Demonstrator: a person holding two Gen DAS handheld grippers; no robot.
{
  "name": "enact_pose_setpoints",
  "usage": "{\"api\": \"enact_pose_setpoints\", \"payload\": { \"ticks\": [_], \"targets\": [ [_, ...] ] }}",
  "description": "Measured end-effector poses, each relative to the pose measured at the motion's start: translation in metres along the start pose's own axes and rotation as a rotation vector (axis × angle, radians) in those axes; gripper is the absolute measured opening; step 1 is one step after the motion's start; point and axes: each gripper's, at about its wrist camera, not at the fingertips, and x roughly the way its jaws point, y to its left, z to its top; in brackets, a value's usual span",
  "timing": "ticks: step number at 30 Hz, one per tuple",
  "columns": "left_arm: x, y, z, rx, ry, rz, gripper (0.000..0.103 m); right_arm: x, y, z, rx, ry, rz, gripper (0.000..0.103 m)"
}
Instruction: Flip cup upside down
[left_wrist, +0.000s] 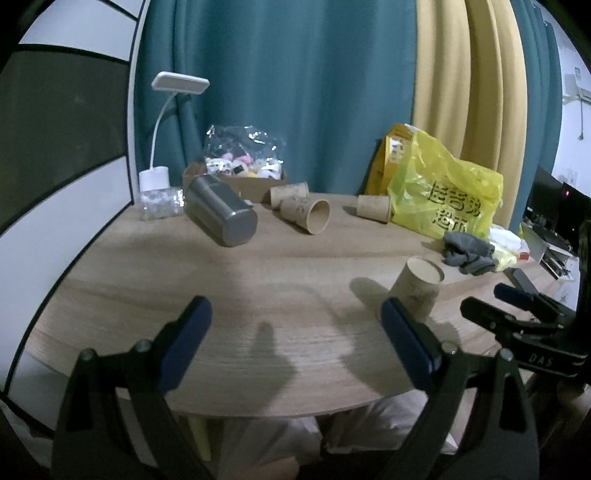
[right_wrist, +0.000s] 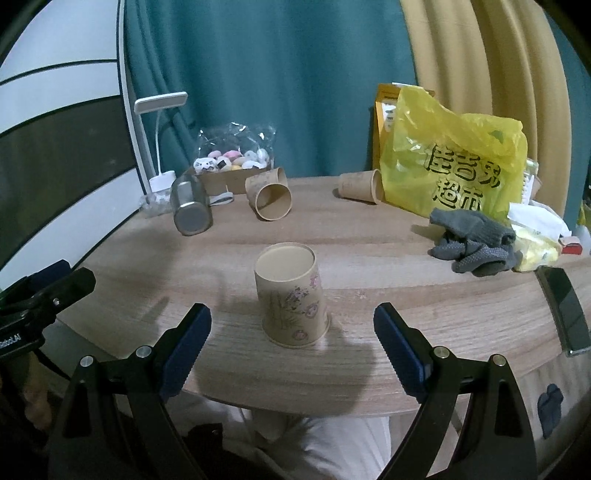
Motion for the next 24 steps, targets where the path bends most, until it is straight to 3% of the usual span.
{"api": "enact_pose_setpoints", "payload": {
  "ticks": [24],
  "targets": [
    [-0.008,0.004,0.006,0.007,-0.025,-0.024,0.094,-0.012,0.004,0.006,-0.013,-0.044,-0.004,0.092]
  ]
}}
